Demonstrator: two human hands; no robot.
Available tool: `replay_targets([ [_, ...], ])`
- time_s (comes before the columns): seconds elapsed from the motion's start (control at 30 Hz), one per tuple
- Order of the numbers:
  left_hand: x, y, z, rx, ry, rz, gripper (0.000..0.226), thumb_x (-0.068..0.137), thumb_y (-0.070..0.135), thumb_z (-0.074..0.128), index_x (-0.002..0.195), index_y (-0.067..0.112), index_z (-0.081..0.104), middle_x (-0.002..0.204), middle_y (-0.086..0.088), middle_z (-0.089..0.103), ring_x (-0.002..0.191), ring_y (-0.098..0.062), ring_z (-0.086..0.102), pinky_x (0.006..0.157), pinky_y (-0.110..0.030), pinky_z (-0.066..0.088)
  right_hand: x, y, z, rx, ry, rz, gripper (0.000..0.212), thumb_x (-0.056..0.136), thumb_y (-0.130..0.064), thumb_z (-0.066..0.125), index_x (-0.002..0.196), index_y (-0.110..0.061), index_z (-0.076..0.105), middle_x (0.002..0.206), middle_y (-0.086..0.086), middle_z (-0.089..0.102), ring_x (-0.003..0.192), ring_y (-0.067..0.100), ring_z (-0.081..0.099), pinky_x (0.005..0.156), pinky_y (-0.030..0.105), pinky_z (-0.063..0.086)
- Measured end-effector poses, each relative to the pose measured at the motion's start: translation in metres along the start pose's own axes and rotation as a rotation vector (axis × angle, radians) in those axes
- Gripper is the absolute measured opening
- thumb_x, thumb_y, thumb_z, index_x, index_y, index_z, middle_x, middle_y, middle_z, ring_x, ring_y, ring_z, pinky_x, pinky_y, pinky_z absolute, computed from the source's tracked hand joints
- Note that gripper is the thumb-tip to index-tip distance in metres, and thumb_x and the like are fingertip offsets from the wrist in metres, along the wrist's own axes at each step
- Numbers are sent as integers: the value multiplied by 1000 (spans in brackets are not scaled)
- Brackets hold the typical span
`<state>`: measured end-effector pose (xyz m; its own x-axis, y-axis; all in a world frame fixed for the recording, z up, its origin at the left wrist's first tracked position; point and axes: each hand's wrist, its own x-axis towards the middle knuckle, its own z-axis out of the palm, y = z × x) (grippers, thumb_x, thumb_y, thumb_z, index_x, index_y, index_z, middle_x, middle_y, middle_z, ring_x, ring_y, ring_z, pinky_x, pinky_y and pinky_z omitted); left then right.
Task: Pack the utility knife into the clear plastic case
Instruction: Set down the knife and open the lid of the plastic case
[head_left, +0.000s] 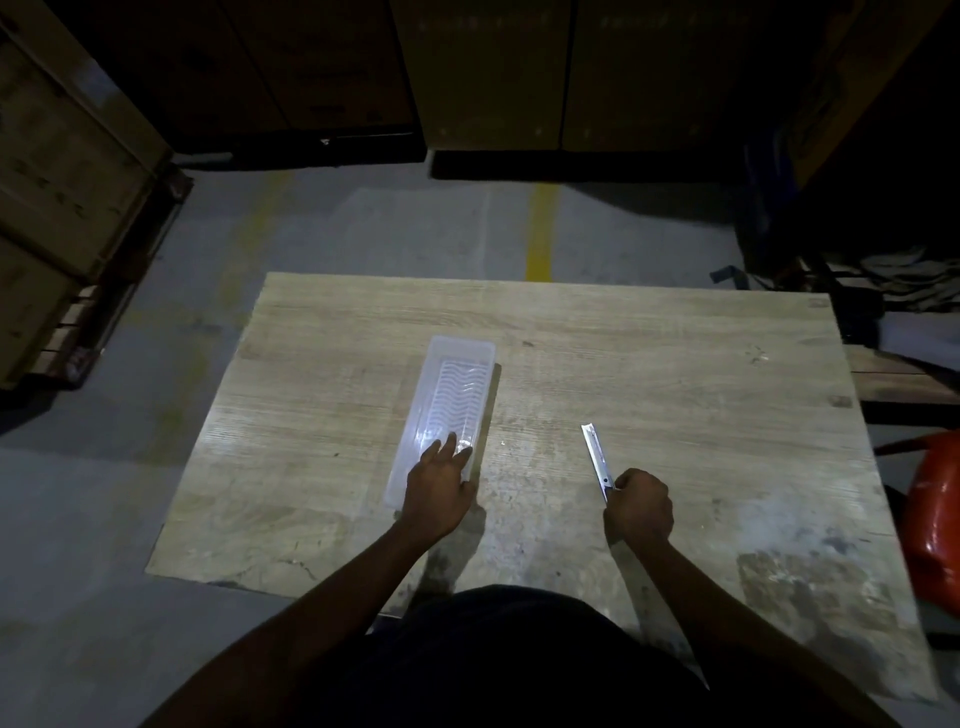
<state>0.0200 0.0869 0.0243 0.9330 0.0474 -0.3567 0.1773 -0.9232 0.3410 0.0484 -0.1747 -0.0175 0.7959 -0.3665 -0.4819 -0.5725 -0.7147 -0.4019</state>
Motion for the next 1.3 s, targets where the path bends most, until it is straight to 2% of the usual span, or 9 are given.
replay_targets([
  [0.17,-1,-8,-9,-123,90,-8,58,83,23,52,140,15,46,149,-11,44,135,-33,42,105,-49,42,-10,-8,5,-67,46,-75,11,82,-20,62,89,-14,68,91,10,67,85,32,64,73,41,57],
  [0.33,2,-39,-26,-322,170,-119,54,85,15,55,138,16,47,146,-9,48,134,-32,42,108,-47,37,-32,-35,14,-187,-19,-201,30,88,-25,63,116,-15,62,112,12,60,105,34,60,83,43,54],
  [0.6,0,-80,-39,-686,7,-390,47,91,13,50,137,7,48,141,-17,52,127,-30,51,103,-29,37,-74,-117,52,-230,-115,-499,58,91,-29,59,142,-11,38,140,17,43,125,39,43,96,49,46],
  [0.7,0,-110,-38,-710,-66,-401,47,88,22,45,132,10,54,138,-15,56,126,-30,52,100,-30,39,-102,-159,84,-372,-121,-637,64,91,-27,59,146,-11,31,150,17,34,130,38,39,98,49,44],
  [0.8,-2,-115,-33,-771,-138,-398,42,89,14,45,129,16,58,135,-11,59,121,-29,55,92,-27,40,-123,-177,103,-553,-150,-772,71,88,-22,64,148,-6,29,155,22,29,132,42,39,97,49,46],
  [0.93,-4,-100,-24,-819,-284,-334,36,90,14,43,120,11,63,127,-16,64,112,-32,60,93,-33,47,-137,-177,120,-744,-247,-631,79,90,-33,60,151,-7,16,160,21,14,140,43,28,99,49,44],
  [1.03,-7,-90,-23,-854,-300,-319,42,92,19,41,130,16,56,130,-11,62,115,-30,59,98,-38,48,-138,-174,119,-812,-300,-592,88,91,-39,60,153,-4,7,161,23,3,145,48,12,102,50,43],
  [1.13,-7,-85,-23,-901,-289,-340,41,93,21,40,132,19,55,128,-10,63,109,-27,62,86,-33,51,-136,-172,117,-837,-291,-597,100,85,-43,67,152,-2,5,160,26,2,144,50,11,102,49,44],
  [1.3,-7,-88,-23,-906,-350,-339,36,97,27,37,123,14,59,128,-15,61,114,-31,60,84,-36,54,-140,-172,127,-846,-255,-589,99,85,-39,68,151,3,6,158,30,3,141,55,15,90,50,53],
])
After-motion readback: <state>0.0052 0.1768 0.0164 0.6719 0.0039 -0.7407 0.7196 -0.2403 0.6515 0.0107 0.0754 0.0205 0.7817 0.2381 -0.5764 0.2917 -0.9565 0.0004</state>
